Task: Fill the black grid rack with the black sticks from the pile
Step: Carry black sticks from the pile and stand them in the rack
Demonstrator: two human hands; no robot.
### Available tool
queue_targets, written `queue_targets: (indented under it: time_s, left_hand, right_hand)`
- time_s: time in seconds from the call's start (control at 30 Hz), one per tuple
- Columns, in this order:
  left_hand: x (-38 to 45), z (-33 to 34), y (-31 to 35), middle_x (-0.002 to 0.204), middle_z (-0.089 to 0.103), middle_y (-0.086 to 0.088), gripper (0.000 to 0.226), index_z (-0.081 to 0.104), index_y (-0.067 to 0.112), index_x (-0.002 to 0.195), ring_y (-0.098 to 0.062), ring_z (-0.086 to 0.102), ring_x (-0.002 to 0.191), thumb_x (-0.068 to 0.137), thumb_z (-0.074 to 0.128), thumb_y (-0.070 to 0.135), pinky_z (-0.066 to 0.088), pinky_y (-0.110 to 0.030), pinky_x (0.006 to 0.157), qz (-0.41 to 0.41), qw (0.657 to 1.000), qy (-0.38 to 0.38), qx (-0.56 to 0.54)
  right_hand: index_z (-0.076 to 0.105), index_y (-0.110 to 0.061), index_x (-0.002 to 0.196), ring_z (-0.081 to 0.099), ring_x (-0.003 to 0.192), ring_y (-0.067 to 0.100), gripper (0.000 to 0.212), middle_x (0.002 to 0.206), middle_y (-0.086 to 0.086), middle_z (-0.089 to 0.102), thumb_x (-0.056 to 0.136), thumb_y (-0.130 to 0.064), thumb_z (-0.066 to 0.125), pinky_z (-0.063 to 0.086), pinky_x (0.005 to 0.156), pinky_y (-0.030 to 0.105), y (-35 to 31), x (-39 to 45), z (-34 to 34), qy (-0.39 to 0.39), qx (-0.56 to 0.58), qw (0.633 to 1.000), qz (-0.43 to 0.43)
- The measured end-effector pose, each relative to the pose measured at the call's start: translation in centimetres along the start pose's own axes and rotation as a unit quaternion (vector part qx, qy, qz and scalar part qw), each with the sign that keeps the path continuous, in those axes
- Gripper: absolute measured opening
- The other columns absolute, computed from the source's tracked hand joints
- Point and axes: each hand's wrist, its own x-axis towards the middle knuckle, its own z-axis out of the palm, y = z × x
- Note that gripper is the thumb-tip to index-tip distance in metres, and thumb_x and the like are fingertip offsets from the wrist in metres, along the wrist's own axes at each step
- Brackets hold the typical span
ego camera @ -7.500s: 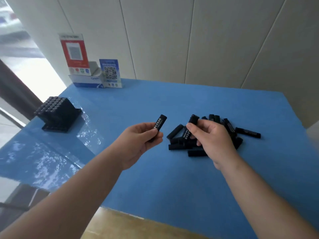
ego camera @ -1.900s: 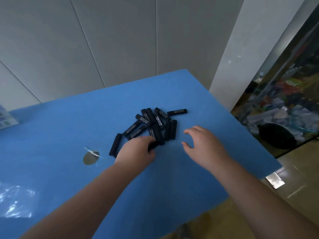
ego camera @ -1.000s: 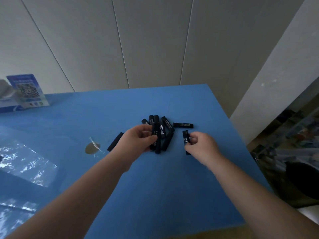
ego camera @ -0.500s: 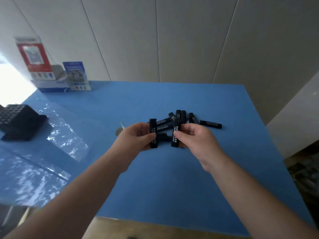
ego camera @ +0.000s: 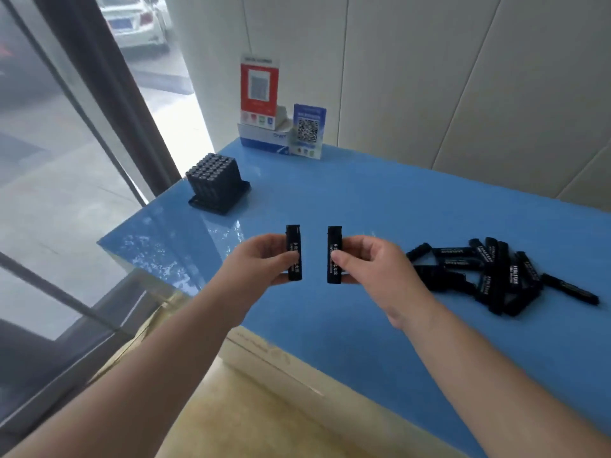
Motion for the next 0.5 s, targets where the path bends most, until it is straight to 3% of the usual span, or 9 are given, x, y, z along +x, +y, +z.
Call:
queue_targets:
  time_s: [0.17, 0.33, 0.5]
  left_hand:
    - [-1.4, -8.7, -0.3, 0.091, 0.077, -0.005, 0.013, 0.071, 0.008, 0.103, -0.020, 0.074, 0.087, 0.092, 0.065, 0.003, 0.059, -0.028, 0.081, -0.004, 0.999, 0.031, -0.009]
    - [-1.8, -16.3, -0.9, 0.097, 0.077, -0.006, 0.017, 0.072, 0.010, 0.105, -0.024, 0.074, 0.091, 0.090, 0.068, 0.003, 0.057, -0.035, 0.088, -0.008, 1.000, 0.029, 0.002]
    - [-1.0, -22.4, -1.3, 0.096, 0.077, -0.004, 0.017, 0.072, 0.012, 0.103, -0.023, 0.074, 0.090, 0.089, 0.069, 0.003, 0.057, -0.037, 0.088, 0.002, 1.000, 0.027, 0.014]
  right_hand:
    - [0.072, -0.012, 0.104, 0.074, 0.093, 0.019, 0.011, 0.097, 0.003, 0.078, 0.093, -0.013, 0.068, 0.061, 0.082, 0.029, -0.7, 1.2, 8.2, -0.029, -0.019, 0.999, -0.006]
    - [0.073, -0.020, 0.102, 0.074, 0.090, 0.016, 0.011, 0.095, -0.002, 0.077, 0.092, -0.017, 0.071, 0.060, 0.089, 0.039, -0.7, 2.4, 15.7, -0.038, -0.085, 0.995, -0.033]
    - [0.072, -0.021, 0.102, 0.073, 0.090, 0.014, 0.012, 0.094, -0.003, 0.077, 0.092, -0.016, 0.071, 0.059, 0.090, 0.040, -0.5, 3.9, 21.7, -0.010, -0.082, 0.996, -0.042]
